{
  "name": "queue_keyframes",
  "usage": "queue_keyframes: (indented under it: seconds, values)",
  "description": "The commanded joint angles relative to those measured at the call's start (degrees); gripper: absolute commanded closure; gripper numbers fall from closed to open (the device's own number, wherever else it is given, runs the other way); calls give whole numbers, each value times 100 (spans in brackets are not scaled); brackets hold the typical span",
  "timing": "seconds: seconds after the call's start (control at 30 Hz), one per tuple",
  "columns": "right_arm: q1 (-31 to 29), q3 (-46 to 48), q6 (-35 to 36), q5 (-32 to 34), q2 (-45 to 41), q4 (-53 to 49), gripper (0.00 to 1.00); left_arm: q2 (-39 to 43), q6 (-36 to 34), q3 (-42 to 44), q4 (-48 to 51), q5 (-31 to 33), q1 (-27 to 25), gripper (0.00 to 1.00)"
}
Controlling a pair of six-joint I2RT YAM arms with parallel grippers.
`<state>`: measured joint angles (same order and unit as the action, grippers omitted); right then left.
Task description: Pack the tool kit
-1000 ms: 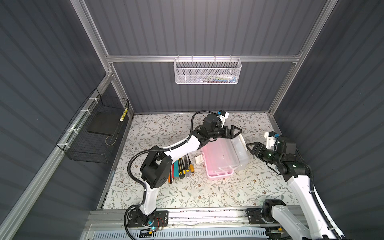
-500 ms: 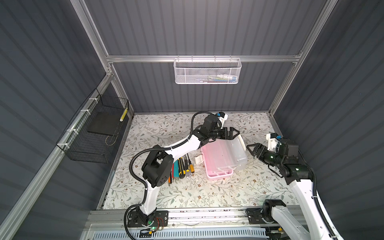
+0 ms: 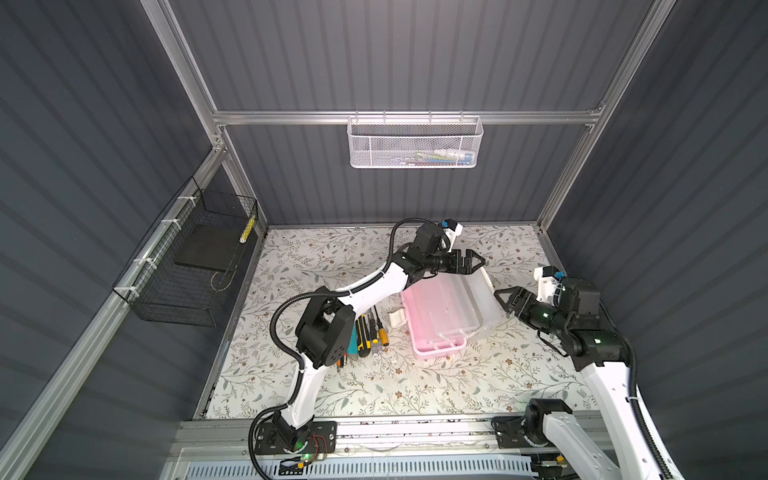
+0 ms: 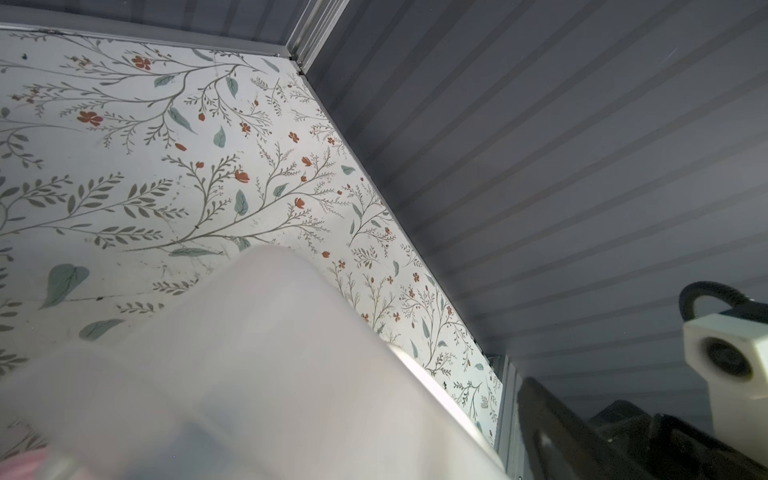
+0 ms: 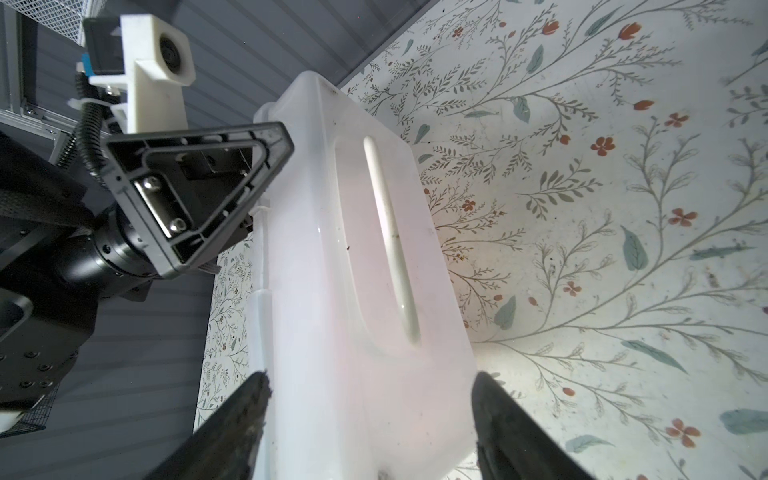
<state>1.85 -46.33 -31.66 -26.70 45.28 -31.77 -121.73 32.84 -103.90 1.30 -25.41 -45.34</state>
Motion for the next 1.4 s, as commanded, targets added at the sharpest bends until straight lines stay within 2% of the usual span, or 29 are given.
queue_keyframes:
  seconds: [0.0,0.27,0.43,0.73,0.87,1.03,1.17,1.37]
  values:
    - [5,-358,238,184,122,-278,22,335,-491,-27,689,128,-10,0]
    - [-432,-1066,930,986,271,-842,14,1010,-796,471,1002,458,19,0]
    - [-1387,-1403,1154,1825,537,-1118,11,1407,-958,752,1112,610,35,0]
    - [-2220,-1388,1238,2149,836,-973,11,2278,-1285,1416,1606,1613,76,0]
    - [-2495,-1440,1314,2408,1087,-1067,11,2696,-1293,1865,1751,1859,177,0]
    - [-2569,-1397,1338,2737,1367,-1106,10,2945,-1301,2233,1668,1952,267,0]
    - [-2518,-1436,1265,3367,1438,-1276,11,2979,-1302,2579,1588,1917,300,0]
    - [-1887,-1261,1168,3459,1455,-1338,10,3178,-1228,2949,1496,1939,389,0]
